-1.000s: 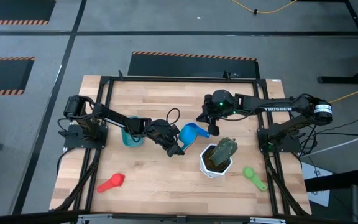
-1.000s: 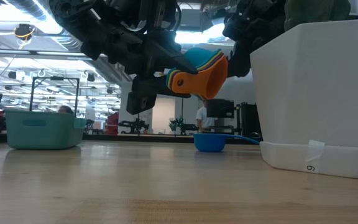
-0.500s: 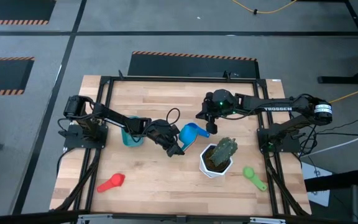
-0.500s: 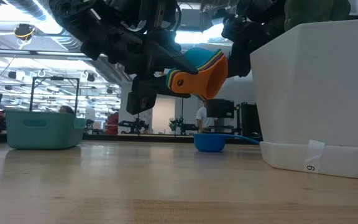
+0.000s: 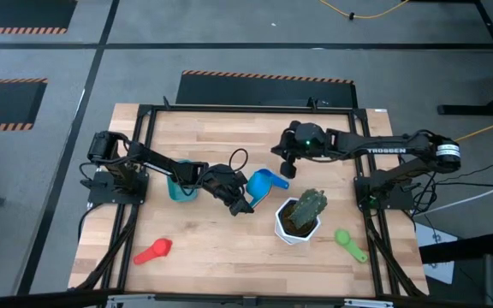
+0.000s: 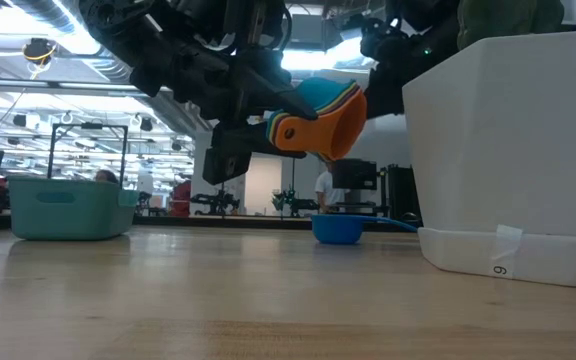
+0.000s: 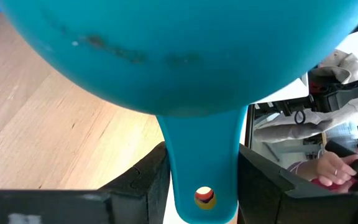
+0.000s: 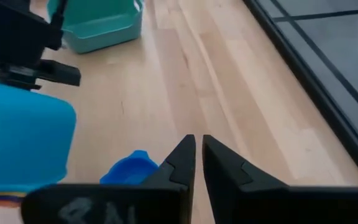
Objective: Nest measuring cups in basket
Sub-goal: Stack the blue measuring cup on top of the orange measuring cup
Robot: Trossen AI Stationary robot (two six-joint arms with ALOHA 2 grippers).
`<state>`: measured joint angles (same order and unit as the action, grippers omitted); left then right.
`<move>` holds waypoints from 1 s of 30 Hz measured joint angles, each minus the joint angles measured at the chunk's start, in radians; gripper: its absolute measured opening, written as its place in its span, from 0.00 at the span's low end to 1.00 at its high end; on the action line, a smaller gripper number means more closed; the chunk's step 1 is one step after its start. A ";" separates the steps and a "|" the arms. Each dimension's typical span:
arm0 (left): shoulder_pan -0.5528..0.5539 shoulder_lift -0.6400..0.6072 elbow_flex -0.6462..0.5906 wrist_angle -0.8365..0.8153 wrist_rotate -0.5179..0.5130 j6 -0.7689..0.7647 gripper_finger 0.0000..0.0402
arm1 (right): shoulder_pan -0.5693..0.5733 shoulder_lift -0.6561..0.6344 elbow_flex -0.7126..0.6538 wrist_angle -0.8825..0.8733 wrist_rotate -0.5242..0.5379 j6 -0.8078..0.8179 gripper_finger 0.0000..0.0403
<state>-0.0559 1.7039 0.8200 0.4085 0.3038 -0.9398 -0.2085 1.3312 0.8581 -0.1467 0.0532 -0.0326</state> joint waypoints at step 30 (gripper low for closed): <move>0.000 0.000 0.000 0.000 0.000 0.000 0.37 | -0.030 -0.005 0.000 -0.008 0.051 -0.026 0.95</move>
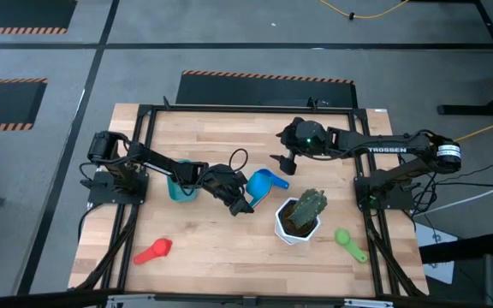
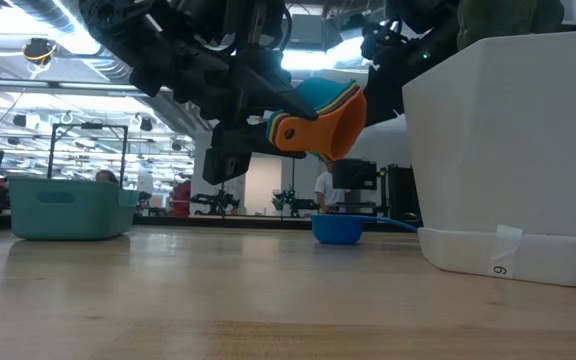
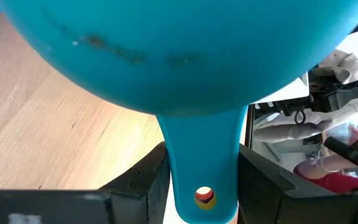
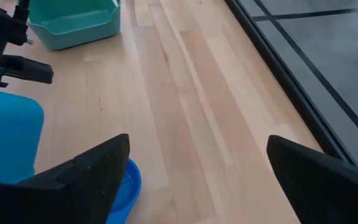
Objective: Nest measuring cups in basket
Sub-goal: Stack the blue measuring cup on top of the orange measuring cup
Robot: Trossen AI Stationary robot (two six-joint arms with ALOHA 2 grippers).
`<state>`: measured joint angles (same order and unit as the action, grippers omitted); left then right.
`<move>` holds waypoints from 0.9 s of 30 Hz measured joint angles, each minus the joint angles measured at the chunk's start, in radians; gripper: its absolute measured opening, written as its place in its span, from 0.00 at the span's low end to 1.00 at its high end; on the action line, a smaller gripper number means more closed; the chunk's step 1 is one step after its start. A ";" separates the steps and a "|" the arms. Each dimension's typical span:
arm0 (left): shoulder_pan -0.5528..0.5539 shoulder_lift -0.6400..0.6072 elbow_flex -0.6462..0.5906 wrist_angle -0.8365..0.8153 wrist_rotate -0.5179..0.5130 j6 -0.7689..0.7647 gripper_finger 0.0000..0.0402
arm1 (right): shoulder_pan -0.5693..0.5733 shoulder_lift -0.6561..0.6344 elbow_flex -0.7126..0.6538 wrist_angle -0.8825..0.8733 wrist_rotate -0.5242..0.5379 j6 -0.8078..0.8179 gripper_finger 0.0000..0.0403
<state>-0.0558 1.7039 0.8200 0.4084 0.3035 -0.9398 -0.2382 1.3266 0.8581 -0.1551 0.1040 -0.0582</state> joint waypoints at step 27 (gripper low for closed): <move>0.000 0.000 0.000 0.003 -0.032 0.005 0.37 | 0.000 0.000 0.000 0.034 -0.001 0.000 0.95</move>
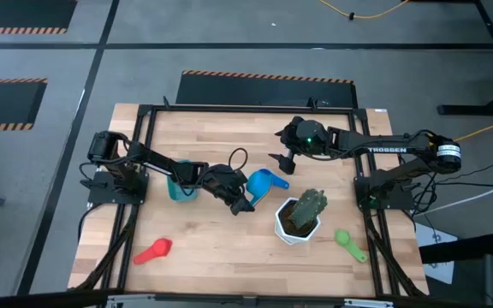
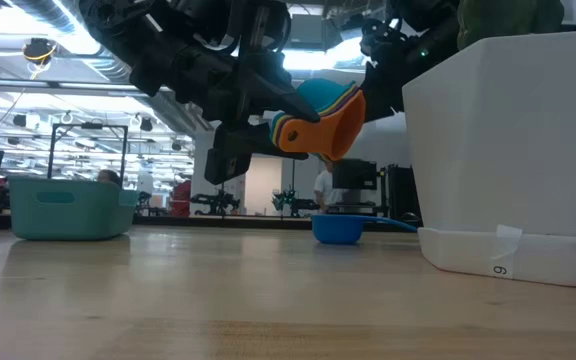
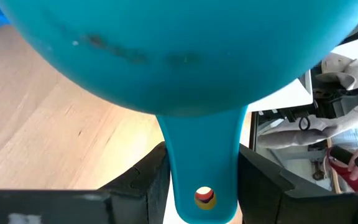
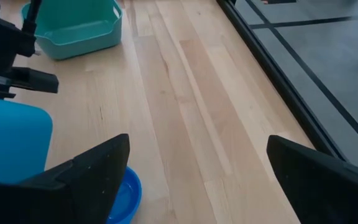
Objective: Nest measuring cups in basket
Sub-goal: Stack the blue measuring cup on top of the orange measuring cup
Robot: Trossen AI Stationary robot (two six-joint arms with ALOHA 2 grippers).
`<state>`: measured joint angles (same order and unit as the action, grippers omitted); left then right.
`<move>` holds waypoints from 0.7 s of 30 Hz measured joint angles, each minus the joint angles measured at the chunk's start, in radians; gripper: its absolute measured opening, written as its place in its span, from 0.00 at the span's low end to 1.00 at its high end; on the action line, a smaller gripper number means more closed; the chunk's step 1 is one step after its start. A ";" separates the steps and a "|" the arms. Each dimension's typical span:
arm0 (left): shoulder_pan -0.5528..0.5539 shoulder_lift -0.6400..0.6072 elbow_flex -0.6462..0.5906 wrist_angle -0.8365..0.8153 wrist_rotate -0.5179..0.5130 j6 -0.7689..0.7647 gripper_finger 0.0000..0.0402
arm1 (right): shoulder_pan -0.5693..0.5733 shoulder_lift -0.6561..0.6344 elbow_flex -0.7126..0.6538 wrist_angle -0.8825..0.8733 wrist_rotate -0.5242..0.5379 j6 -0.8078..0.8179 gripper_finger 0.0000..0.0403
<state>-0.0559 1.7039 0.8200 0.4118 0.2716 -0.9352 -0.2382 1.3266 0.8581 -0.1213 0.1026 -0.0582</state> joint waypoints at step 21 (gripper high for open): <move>0.072 -0.195 0.000 -0.081 0.212 0.046 0.37 | 0.000 0.000 0.000 0.036 -0.001 0.028 0.95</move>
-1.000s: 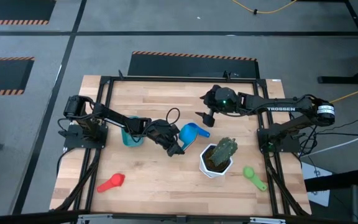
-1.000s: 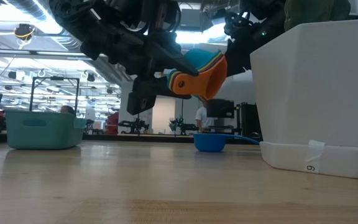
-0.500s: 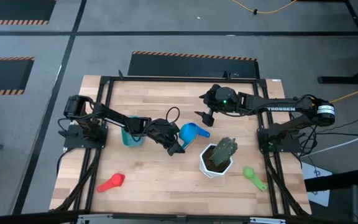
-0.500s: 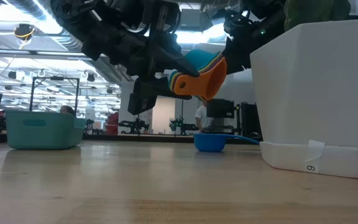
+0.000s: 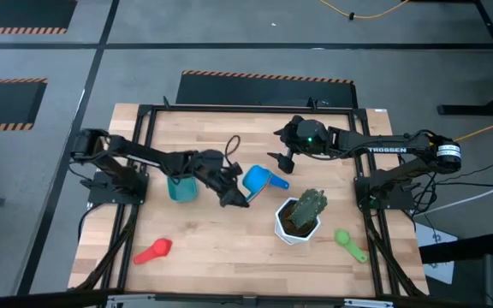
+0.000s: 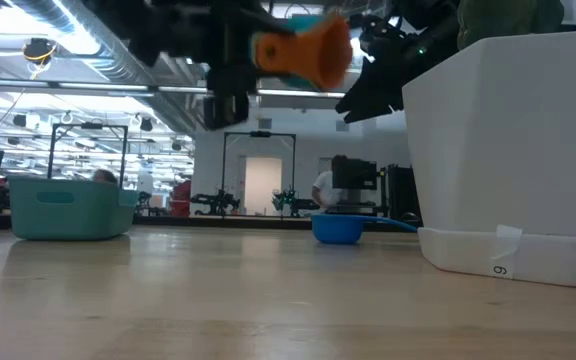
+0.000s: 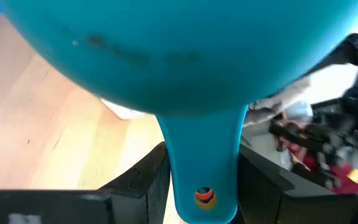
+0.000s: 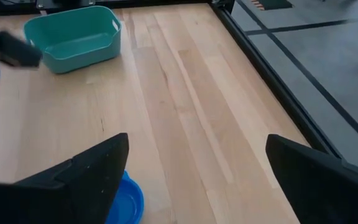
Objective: Nest measuring cups in basket
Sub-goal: Stack the blue measuring cup on top of the orange measuring cup
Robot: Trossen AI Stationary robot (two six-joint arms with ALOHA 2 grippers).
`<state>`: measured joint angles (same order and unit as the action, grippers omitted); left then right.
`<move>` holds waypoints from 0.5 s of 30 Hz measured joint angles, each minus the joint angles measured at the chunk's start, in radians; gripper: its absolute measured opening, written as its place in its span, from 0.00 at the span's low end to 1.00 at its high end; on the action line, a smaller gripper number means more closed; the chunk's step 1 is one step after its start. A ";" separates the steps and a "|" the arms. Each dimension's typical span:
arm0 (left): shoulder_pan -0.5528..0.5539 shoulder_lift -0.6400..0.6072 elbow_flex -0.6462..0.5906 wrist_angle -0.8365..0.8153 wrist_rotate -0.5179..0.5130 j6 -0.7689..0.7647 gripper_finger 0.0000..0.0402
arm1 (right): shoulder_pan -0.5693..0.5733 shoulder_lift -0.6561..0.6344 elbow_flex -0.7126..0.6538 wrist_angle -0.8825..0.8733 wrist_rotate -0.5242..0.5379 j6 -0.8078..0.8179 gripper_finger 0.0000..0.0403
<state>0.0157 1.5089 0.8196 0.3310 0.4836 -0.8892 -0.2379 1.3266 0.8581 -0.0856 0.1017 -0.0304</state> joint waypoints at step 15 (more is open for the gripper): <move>0.119 -0.448 -0.001 -0.736 -0.032 0.035 0.37 | 0.000 0.000 0.000 0.014 -0.185 -0.003 0.95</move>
<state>0.1349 1.0613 0.8189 -0.4052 0.4512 -0.8540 -0.2381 1.3266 0.8581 -0.0716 -0.0837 -0.0337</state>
